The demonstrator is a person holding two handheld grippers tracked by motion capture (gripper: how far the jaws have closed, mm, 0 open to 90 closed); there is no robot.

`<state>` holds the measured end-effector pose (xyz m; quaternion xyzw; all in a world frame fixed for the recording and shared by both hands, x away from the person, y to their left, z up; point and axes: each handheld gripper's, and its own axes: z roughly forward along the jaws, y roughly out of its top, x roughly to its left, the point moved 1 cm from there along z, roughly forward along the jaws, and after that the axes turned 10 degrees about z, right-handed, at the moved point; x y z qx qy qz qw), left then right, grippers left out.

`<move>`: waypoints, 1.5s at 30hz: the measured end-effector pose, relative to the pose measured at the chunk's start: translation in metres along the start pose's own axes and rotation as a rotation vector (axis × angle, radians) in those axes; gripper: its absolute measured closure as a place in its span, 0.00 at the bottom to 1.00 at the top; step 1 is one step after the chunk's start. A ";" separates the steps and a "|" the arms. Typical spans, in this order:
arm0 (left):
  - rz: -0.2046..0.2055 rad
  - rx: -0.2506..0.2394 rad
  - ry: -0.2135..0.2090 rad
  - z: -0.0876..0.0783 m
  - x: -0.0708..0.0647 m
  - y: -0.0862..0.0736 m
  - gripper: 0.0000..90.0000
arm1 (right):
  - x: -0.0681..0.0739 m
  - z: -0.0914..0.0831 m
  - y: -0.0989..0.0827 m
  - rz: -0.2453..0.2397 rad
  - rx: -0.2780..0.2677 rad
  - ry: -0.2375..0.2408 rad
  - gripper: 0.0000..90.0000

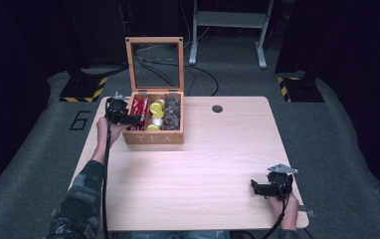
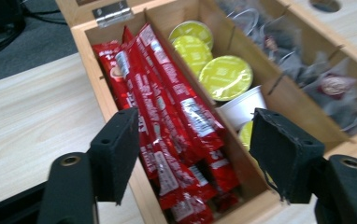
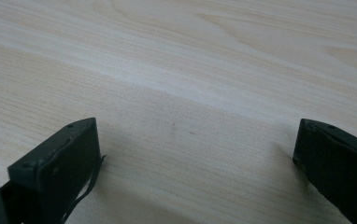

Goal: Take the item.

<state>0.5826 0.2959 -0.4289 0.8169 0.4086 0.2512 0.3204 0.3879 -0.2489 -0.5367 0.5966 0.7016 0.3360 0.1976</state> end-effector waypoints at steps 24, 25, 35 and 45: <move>-0.068 0.088 -0.004 0.026 0.000 -0.010 0.78 | 0.000 0.000 0.000 -0.001 0.001 0.000 0.00; -0.080 0.084 -0.006 0.025 0.001 -0.010 0.81 | 0.000 0.000 0.000 -0.001 0.001 0.000 0.00; -0.144 0.062 -0.005 0.016 0.003 -0.012 0.89 | 0.001 0.000 0.000 0.005 -0.002 0.000 0.00; -0.148 0.007 -0.014 -0.001 0.004 -0.008 0.91 | 0.001 0.000 0.000 0.003 -0.002 0.000 0.00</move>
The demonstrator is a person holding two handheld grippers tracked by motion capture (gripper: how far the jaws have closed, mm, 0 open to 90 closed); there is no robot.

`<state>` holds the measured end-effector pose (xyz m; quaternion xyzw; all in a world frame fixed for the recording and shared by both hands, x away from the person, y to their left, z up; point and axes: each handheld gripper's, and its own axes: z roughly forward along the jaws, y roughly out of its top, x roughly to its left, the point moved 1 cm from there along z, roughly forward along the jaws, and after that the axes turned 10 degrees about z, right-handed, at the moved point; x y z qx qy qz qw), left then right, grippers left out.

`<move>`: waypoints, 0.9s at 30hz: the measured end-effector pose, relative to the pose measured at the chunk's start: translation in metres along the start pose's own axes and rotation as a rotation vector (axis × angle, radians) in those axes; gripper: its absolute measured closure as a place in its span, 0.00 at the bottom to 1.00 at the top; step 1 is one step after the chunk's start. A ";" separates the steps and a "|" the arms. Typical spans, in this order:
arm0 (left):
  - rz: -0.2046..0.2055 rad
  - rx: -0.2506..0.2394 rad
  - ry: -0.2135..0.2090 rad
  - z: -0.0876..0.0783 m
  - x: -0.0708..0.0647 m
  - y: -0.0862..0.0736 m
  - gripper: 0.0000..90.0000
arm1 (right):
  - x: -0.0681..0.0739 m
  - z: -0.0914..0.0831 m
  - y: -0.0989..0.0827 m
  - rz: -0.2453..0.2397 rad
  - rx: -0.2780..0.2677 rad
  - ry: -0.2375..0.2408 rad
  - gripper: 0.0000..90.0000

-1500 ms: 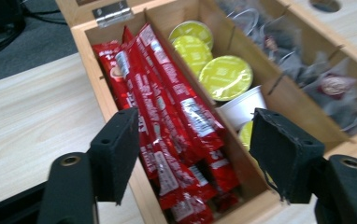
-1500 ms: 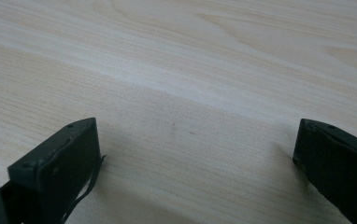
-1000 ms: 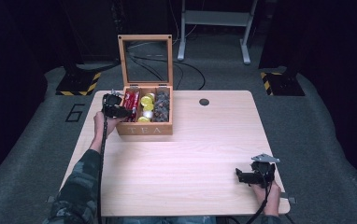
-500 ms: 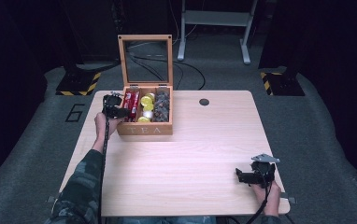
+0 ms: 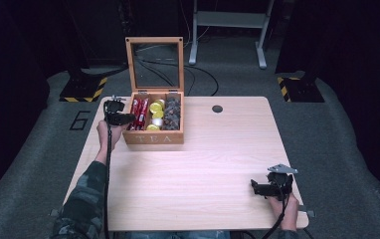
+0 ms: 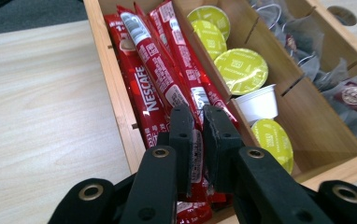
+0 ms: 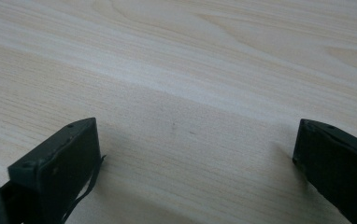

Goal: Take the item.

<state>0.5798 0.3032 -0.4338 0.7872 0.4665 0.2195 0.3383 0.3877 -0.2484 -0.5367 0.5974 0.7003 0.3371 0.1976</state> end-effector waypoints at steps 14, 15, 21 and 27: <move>0.015 -0.061 -0.009 -0.025 -0.003 0.003 0.92 | 0.000 0.000 0.000 0.002 -0.003 0.000 0.00; 0.026 -0.071 -0.005 -0.025 -0.003 0.003 0.92 | 0.000 0.000 0.000 -0.001 -0.002 -0.001 0.00; 0.049 -0.078 -0.005 -0.027 -0.007 -0.001 0.93 | 0.000 0.000 0.000 0.004 -0.004 -0.002 0.00; 0.041 -0.092 -0.014 -0.026 -0.006 -0.002 0.92 | 0.000 0.000 0.000 0.005 -0.005 -0.002 0.00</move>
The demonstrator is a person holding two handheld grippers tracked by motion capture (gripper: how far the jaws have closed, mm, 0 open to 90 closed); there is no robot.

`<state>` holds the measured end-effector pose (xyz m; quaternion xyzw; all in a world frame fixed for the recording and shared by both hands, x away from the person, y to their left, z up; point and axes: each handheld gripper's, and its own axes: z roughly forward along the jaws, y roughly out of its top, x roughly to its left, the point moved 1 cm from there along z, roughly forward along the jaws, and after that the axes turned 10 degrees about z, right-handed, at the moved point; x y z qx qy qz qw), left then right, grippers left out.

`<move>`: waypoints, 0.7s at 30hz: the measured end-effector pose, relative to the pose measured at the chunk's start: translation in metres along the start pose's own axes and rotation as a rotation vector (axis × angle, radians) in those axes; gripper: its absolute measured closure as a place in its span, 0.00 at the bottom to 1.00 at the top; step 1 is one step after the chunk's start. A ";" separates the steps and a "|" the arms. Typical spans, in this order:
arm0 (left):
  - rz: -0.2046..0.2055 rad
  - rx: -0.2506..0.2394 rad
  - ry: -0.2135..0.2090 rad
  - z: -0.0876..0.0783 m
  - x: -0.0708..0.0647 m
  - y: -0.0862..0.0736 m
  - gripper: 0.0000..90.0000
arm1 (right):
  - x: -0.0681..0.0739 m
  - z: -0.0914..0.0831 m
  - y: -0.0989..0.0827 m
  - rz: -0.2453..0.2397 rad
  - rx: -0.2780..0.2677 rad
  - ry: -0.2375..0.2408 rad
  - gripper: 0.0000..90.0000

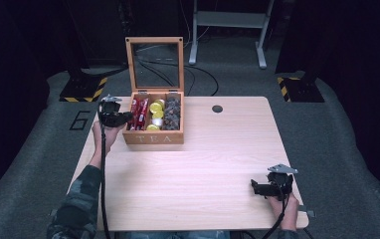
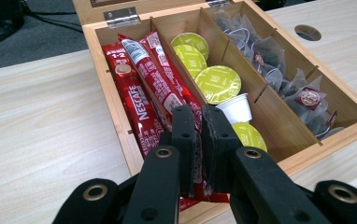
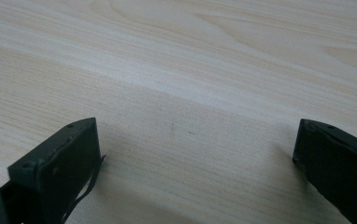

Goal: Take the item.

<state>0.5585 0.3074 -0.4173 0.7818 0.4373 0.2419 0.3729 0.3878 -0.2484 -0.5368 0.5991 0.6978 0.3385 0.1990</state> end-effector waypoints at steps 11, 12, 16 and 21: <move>0.000 0.017 -0.012 0.000 0.000 -0.002 0.92 | 0.000 0.000 0.000 0.000 0.000 -0.001 0.00; -0.002 0.014 -0.010 -0.001 0.000 -0.001 0.92 | 0.000 0.000 0.000 0.000 0.000 -0.001 0.00; -0.006 0.004 -0.015 -0.006 0.000 -0.001 0.92 | 0.000 0.000 0.000 0.000 0.000 -0.001 0.00; 0.002 0.010 -0.019 -0.007 0.000 -0.002 0.92 | 0.000 0.000 0.000 0.000 0.000 -0.002 0.00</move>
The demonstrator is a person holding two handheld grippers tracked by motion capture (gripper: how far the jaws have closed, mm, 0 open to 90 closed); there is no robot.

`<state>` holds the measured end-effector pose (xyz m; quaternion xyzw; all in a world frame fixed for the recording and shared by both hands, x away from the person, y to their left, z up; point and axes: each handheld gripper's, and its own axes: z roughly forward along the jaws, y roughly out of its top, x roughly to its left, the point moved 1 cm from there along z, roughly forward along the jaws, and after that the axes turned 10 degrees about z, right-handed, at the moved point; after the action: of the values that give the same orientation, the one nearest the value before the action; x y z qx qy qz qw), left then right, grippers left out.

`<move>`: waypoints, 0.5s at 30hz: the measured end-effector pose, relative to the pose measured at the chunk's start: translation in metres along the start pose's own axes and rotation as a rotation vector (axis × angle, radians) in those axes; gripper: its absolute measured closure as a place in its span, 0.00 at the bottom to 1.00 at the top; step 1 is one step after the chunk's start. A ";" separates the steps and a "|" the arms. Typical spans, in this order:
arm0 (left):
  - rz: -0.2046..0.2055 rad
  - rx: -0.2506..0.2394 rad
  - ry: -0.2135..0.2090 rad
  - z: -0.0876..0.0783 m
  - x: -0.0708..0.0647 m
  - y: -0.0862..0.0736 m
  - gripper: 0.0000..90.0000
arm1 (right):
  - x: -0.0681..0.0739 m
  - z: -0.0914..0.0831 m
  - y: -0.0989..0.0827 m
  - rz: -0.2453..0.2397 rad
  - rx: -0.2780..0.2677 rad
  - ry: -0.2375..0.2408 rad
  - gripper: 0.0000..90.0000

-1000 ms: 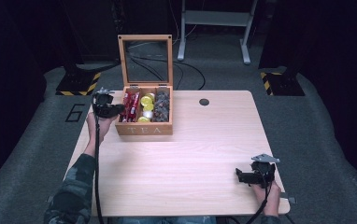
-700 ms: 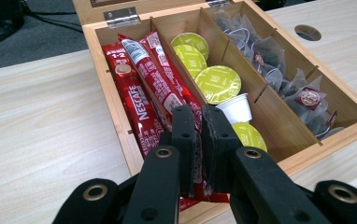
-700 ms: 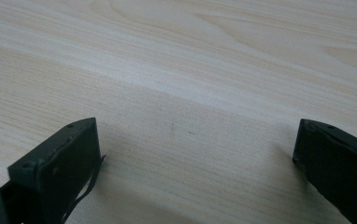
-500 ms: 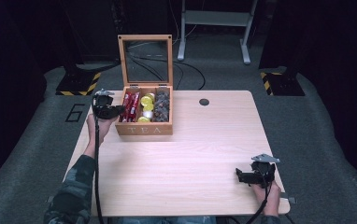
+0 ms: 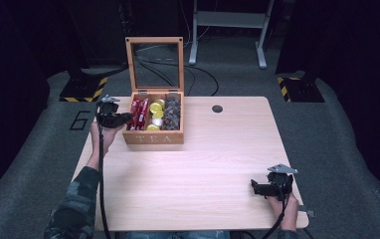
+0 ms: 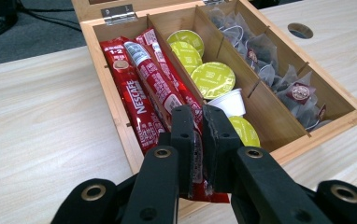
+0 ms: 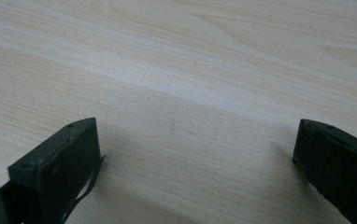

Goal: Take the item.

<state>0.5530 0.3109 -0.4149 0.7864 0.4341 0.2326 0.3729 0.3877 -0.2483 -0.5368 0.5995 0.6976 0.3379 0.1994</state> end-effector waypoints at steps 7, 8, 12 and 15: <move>-0.030 0.012 -0.013 0.016 0.004 0.006 0.93 | 0.000 0.000 0.000 0.000 0.000 0.000 0.00; -0.011 0.028 -0.009 0.017 0.005 0.007 0.93 | 0.000 0.000 0.000 0.000 0.000 0.000 0.00; -0.054 0.040 -0.041 0.028 0.007 0.001 0.93 | 0.000 0.000 0.000 0.000 0.000 0.000 0.00; -0.052 0.049 -0.051 0.031 0.009 -0.001 0.93 | 0.000 0.000 0.000 0.000 0.000 -0.001 0.00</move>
<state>0.5784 0.3072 -0.4340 0.7895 0.4502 0.1918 0.3703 0.3878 -0.2483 -0.5368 0.5998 0.6975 0.3374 0.1996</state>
